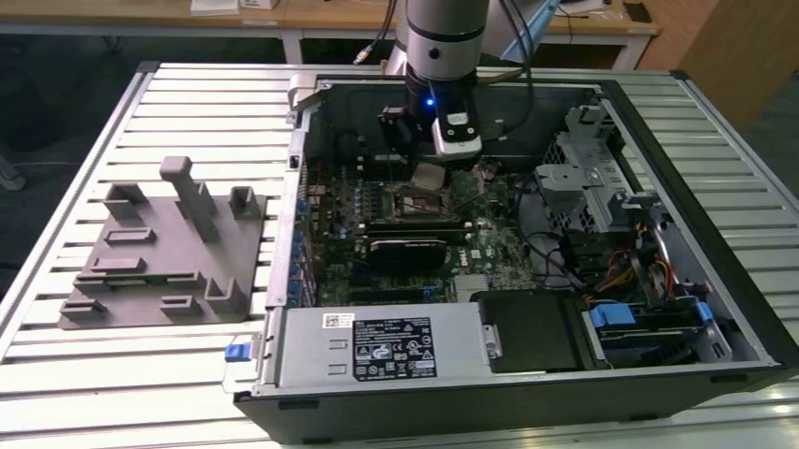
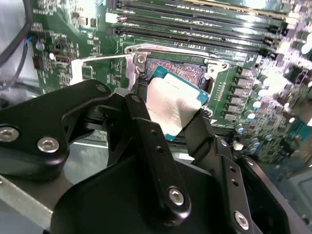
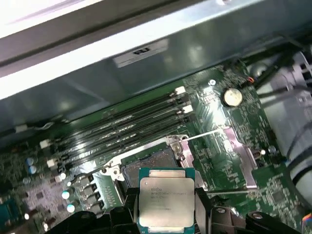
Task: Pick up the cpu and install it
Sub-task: 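Place the cpu into insertion slot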
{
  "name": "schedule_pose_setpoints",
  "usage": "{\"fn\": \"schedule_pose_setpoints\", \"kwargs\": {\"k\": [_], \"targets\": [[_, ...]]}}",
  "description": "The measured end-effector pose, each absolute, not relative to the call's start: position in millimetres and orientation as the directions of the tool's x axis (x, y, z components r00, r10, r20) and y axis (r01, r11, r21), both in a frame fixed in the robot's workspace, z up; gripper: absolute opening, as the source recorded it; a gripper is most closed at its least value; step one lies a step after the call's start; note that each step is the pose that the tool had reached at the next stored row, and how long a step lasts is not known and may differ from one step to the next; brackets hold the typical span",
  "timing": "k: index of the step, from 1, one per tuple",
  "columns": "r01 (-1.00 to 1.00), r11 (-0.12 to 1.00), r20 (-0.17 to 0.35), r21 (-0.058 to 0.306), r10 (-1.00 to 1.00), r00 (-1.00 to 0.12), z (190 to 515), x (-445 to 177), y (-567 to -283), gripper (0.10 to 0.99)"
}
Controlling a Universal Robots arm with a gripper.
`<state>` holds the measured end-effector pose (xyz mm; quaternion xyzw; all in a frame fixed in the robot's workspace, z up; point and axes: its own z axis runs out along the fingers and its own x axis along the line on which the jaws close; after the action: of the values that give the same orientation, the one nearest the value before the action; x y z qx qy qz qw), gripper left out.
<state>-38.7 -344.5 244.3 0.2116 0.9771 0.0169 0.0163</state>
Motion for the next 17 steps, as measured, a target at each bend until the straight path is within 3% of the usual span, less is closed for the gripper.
{"fn": "schedule_pose_setpoints", "kwargs": {"k": [17], "targets": [[0.671, 0.741, -0.025, 0.040, 0.672, -0.740, 243.3, -38.7, -344.5, 0.541]]}}
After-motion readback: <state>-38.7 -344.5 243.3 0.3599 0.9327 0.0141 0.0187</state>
